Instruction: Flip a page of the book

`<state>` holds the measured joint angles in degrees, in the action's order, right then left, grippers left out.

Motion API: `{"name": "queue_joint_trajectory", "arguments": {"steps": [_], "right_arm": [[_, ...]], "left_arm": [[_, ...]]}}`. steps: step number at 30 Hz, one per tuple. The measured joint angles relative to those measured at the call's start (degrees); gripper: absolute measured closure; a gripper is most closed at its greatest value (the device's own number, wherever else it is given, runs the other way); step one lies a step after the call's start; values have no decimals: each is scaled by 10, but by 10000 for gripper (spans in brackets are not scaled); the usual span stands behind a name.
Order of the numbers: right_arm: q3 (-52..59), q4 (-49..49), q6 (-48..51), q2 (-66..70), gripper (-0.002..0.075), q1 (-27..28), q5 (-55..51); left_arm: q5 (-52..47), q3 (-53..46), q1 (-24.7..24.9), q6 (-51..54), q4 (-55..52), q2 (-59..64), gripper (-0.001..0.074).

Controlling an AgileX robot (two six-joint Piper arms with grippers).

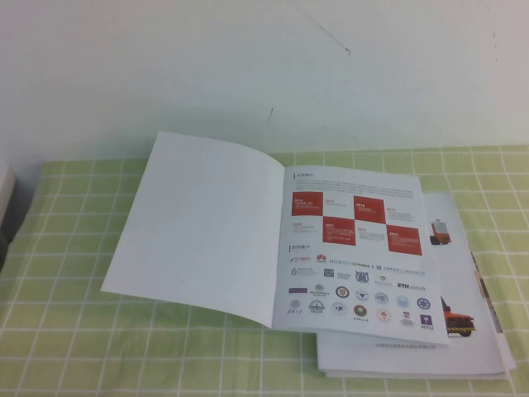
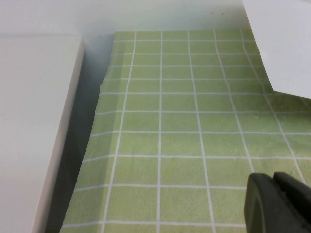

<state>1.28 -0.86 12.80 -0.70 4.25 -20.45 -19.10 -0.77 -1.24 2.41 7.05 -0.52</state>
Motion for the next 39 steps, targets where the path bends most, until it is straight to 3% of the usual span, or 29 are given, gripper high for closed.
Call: {"name": "queue_joint_trajectory", "arguments": {"steps": [39], "right_arm": [[0, -21, -3, 0, 729, 0, 0]], "left_arm": [[0, 0, 0, -2, -1, 0, 738]]}}
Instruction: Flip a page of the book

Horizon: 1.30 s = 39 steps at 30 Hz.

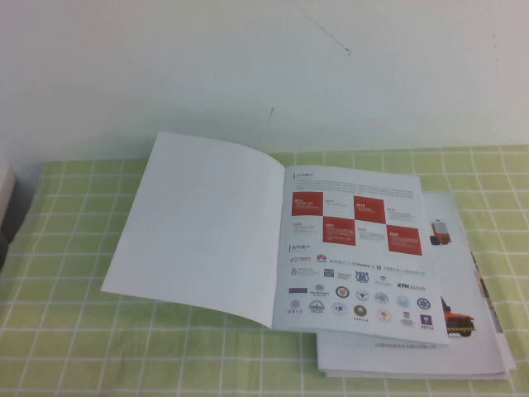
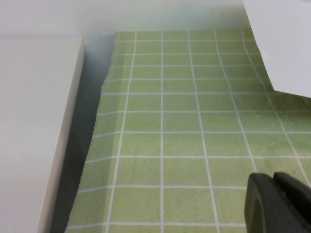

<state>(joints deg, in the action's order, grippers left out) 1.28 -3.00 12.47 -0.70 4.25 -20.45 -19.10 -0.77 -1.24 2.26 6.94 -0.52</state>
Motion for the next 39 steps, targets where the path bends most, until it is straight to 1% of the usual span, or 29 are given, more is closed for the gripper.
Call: {"name": "queue_joint_trajectory", "arguments": {"steps": [2, 4, 5, 7, 9, 11, 12, 14, 16, 18, 20, 22, 26, 28, 30, 32, 36, 39], "right_arm": [[0, -7, 0, 0, 729, 0, 0], [0, -21, -3, 0, 729, 0, 0], [0, -39, -8, 0, 729, 0, 0], [0, -91, -19, 0, 729, 0, -1], [0, -177, -32, 0, 729, 0, -4], [2, -273, -38, 0, 729, 0, -9], [4, -332, -42, 0, 729, 0, -14], [4, -429, -42, 0, 729, 0, -19], [4, -498, -42, 0, 729, 0, -19], [4, -525, -42, 0, 729, 0, -19], [4, -526, -26, 0, 729, 0, -17], [4, -526, 13, 0, 729, 0, -11], [4, -526, 86, 0, 729, 0, -16], [4, -526, 121, 0, 729, 0, -24], [4, -531, 146, 0, 729, 0, -28], [4, -541, 173, 0, 729, 0, -29], [4, -562, 197, 0, 729, 0, -38], [-7, -561, 215, 0, 729, 0, -64]], "left_arm": [[1, -1, 0, 6, -8, 0, 738], [8, -1, 0, -2, 9, 0, 738], [15, -4, 0, -23, 45, 0, 738], [24, -5, 0, -71, 152, 0, 738], [28, -6, 0, -126, 295, 0, 738], [33, -6, 0, -150, 408, 0, 738], [39, -6, 0, -156, 442, 0, 738], [54, -6, 0, -153, 471, 0, 738], [64, -6, 0, -139, 475, 0, 738], [69, -6, 0, -118, 475, 0, 738], [70, -6, 0, -102, 475, 0, 738], [74, -6, 0, -70, 475, 0, 738], [85, -6, 0, 42, 488, -1, 738], [59, 11, 0, 103, 489, 2, 738], [13, 55, 0, 170, 486, 27, 738], [-36, 107, 0, 214, 466, 75, 738], [-123, 239, 0, 240, 385, 198, 738], [-157, 317, 0, 256, 349, 285, 738]]}}
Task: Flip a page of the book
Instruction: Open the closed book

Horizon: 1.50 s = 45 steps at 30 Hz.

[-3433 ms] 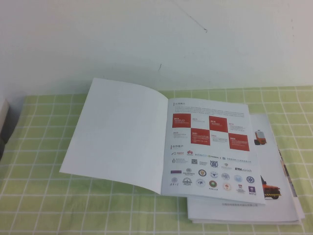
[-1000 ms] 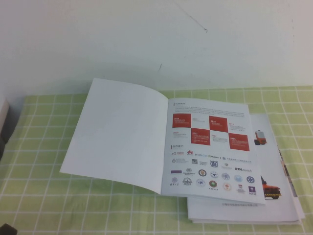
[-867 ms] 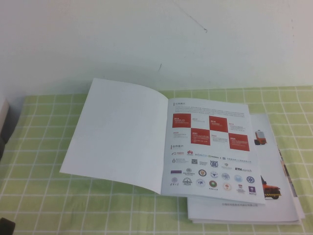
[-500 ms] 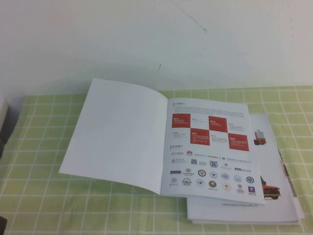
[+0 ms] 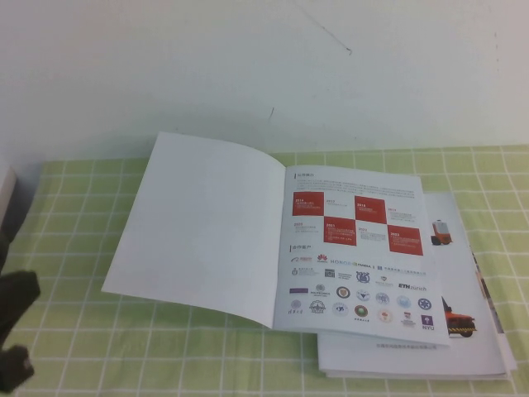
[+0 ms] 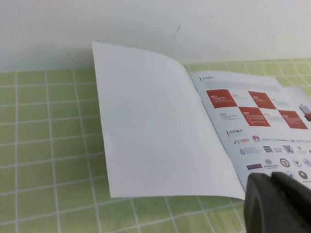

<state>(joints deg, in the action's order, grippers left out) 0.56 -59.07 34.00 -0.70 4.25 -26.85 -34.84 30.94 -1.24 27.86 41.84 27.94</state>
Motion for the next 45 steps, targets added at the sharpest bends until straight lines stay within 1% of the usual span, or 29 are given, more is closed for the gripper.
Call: {"name": "queue_joint_trajectory", "arguments": {"steps": [5, 7, 10, 13, 16, 19, 24, 28, 31, 33, 35, 38, 39, 41, 45], "right_arm": [[-56, 32, 8, 17, 729, 0, -36], [-77, 49, 8, 46, 729, 0, -55], [-115, 84, 25, 107, 729, 0, -85], [-158, 117, 70, 176, 729, 0, -106], [-208, 130, 124, 256, 729, 0, -128], [-267, 134, 179, 331, 729, 0, -158], [-357, 144, 236, 459, 729, 0, -227], [-433, 149, 245, 549, 729, -5, -274], [-479, 182, 226, 605, 729, -37, -283], [-508, 225, 193, 638, 729, -76, -284], [-539, 290, 135, 670, 729, -114, -284], [-573, 376, 50, 711, 729, -146, -282], [-582, 396, 30, 721, 729, -150, -282], [-593, 413, 21, 746, 729, -151, -278], [-598, 394, 50, 789, 729, -152, -248]], "left_arm": [[-51, 121, 1, 81, 31, 155, 738], [-60, 155, 15, 110, 42, 198, 738], [-53, 206, 65, 122, 19, 255, 738], [-30, 245, 127, 84, -58, 301, 738], [-6, 271, 180, 49, -113, 354, 738], [17, 285, 222, 42, -129, 414, 738], [60, 289, 267, 43, -131, 515, 738], [85, 289, 280, 53, -127, 573, 738], [101, 289, 280, 54, -115, 604, 738], [110, 289, 280, 54, -112, 621, 738], [118, 290, 279, 54, -107, 636, 738], [124, 290, 268, 54, -89, 656, 738], [126, 290, 261, 54, -80, 661, 738], [128, 290, 248, 54, -62, 669, 738], [130, 290, 234, 61, -46, 674, 738]]}}
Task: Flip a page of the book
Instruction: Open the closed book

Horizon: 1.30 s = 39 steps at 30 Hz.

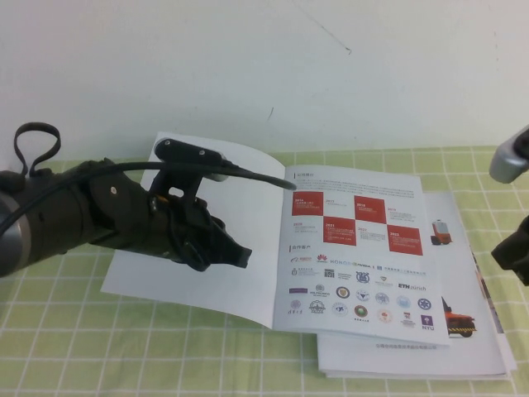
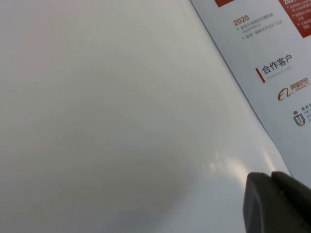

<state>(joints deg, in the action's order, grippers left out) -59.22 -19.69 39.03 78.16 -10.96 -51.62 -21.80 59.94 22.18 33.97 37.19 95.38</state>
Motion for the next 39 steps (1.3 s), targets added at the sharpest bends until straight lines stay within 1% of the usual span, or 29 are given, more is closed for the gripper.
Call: {"name": "queue_joint_trajectory", "arguments": {"steps": [3, 6, 8, 10, 12, 15, 16, 18, 23, 35, 39], "right_arm": [[-3, -29, -10, 28, 729, -2, 18], [-16, -39, -33, 63, 727, -3, 12], [-26, -42, -44, 85, 698, -3, 8], [-33, -54, -53, 108, 628, -3, 7], [-40, -69, -58, 130, 515, -3, 7], [-46, -89, -68, 158, 370, -3, 11], [-47, -92, -71, 165, 342, -3, 13], [-47, -96, -79, 186, 313, -3, 23], [-54, -98, -92, 235, 296, -3, 47], [-84, -100, -99, 308, 296, -3, 62], [-87, -100, -100, 323, 307, -3, 64]], "left_arm": [[0, 0, 0, 9, 5, 6, 738], [0, 0, 0, 13, 9, 14, 738], [-2, 0, 0, 14, 9, 21, 738], [-8, 0, 0, 16, 9, 29, 738], [-12, 0, 0, 21, 12, 37, 738], [-12, 0, 0, 26, 14, 45, 738], [-12, 0, 0, 28, 16, 46, 738], [-12, 0, 0, 32, 18, 50, 738], [-12, 0, 0, 42, 29, 58, 738], [-8, 1, 0, 50, 53, 81, 738], [-6, 1, 0, 51, 54, 85, 738]]}}
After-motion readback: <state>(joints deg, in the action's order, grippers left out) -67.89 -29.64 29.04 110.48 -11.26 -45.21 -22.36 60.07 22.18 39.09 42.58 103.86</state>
